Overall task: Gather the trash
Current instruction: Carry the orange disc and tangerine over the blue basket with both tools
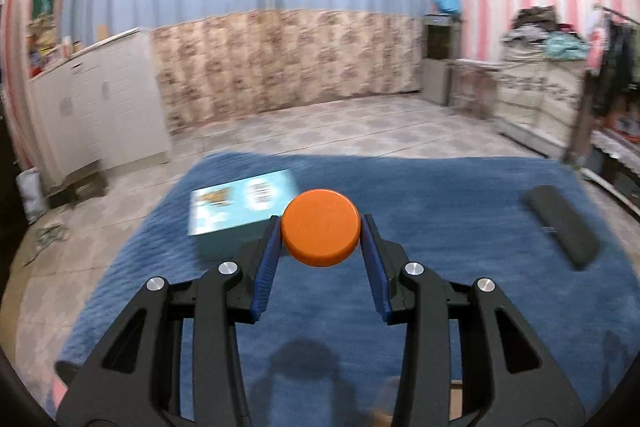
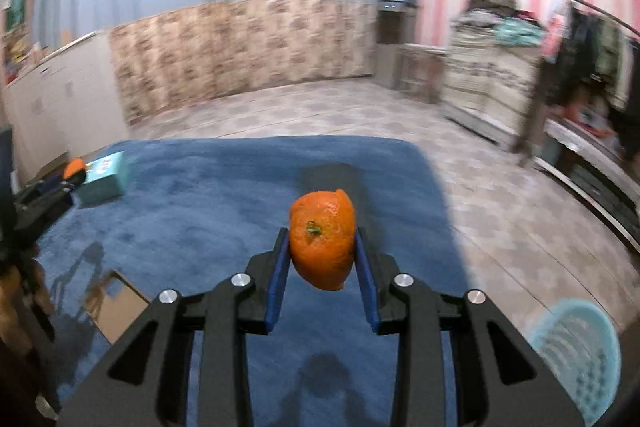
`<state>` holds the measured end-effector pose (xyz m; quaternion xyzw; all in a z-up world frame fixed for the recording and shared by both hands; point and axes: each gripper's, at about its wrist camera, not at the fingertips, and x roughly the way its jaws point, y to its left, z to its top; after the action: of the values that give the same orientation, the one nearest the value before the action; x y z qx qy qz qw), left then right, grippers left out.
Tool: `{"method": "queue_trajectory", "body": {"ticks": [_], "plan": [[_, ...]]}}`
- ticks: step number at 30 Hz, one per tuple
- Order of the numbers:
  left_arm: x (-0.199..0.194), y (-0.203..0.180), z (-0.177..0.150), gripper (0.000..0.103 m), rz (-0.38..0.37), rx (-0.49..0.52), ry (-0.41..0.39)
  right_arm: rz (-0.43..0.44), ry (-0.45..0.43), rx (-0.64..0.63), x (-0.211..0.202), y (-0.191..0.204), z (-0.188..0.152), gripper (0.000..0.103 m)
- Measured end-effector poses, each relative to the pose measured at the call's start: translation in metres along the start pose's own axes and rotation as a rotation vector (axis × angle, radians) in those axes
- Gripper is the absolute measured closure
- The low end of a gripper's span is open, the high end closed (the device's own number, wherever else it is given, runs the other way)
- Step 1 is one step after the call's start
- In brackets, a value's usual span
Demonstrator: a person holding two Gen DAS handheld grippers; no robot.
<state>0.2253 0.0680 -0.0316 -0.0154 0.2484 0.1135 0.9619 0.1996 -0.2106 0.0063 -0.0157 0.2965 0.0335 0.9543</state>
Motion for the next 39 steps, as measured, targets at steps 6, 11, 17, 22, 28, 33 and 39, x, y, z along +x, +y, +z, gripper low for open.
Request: {"method": "queue_trajectory", "body": {"ticks": [6,11,17,22,28,33,39], "plan": [[-0.031,-0.080,-0.007,0.064,-0.226,0.051,0.040,-0.172,-0.005,0.139,-0.049,-0.095,-0.039,0.071],[-0.063,-0.143,-0.018,0.064,-0.334,0.136,0.011,-0.293,-0.003,0.193,-0.071,-0.147,-0.063,0.071],[-0.096,-0.223,-0.034,0.064,-0.472,0.225,-0.001,-0.329,-0.015,0.287,-0.085,-0.198,-0.086,0.071],[-0.119,-0.283,-0.053,0.064,-0.583,0.309,-0.006,-0.319,-0.008,0.326,-0.084,-0.221,-0.104,0.071],[-0.132,-0.347,-0.073,0.064,-0.706,0.381,0.023,-0.344,0.000,0.343,-0.085,-0.240,-0.112,0.071],[-0.136,-0.396,-0.088,0.064,-0.780,0.438,0.057,-0.401,0.016,0.379,-0.094,-0.256,-0.124,0.071],[-0.144,-0.439,-0.105,0.064,-0.850,0.494,0.088,-0.430,0.011,0.450,-0.101,-0.277,-0.137,0.071]]}}
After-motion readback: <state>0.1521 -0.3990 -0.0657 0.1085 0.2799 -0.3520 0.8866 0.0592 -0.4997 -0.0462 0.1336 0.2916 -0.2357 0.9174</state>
